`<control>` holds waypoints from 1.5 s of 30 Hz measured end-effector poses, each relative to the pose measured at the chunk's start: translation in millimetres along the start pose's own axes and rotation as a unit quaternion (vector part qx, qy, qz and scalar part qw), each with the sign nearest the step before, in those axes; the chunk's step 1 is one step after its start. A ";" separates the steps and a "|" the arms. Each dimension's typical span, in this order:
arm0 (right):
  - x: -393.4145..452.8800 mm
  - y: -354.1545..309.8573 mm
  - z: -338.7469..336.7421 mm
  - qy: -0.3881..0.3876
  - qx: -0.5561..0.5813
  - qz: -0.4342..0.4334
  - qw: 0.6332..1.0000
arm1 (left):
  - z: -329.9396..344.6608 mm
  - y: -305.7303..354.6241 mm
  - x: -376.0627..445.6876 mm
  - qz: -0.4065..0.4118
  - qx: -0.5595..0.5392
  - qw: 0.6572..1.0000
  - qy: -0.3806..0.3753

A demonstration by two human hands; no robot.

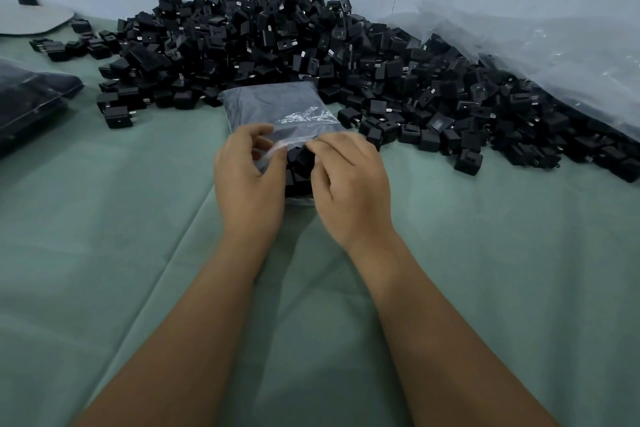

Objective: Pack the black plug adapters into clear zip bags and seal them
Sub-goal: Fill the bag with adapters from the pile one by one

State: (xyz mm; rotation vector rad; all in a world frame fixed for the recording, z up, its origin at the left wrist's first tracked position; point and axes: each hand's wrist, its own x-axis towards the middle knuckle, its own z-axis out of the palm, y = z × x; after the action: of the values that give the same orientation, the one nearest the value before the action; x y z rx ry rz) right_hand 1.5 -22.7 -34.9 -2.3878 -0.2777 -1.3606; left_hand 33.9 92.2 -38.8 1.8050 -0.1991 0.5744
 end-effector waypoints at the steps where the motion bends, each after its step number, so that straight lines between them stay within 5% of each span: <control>1: -0.3 0.2 0.6 -0.012 -0.018 0.000 1.000 | 0.0 -0.8 0.2 0.002 0.004 1.000 0.000; 18: -2.1 -10.7 -0.1 -0.150 -0.074 0.098 0.981 | 3.0 -1.1 -1.1 0.009 0.020 0.999 -0.029; 24: 1.0 -18.3 3.9 -0.176 0.006 0.155 0.972 | 1.4 1.4 -0.9 0.062 0.024 0.998 -0.003; 30: -3.8 -14.4 10.5 -0.273 -0.052 0.133 0.951 | 2.2 0.5 -1.5 0.090 0.043 0.995 0.010; 37: 3.4 -15.3 14.0 -0.277 -0.027 0.146 0.949 | 1.9 2.1 -2.9 0.099 0.041 0.994 0.011; 45: 33.8 -15.8 30.8 -0.409 -0.096 0.113 0.901 | 0.7 4.5 -2.4 0.116 0.042 0.992 0.017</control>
State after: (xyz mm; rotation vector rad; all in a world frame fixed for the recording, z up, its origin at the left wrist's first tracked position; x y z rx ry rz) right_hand 37.5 3.9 -16.5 -2.9252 -0.0690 -0.2266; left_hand 30.2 89.7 -36.2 1.8647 -0.3701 0.7882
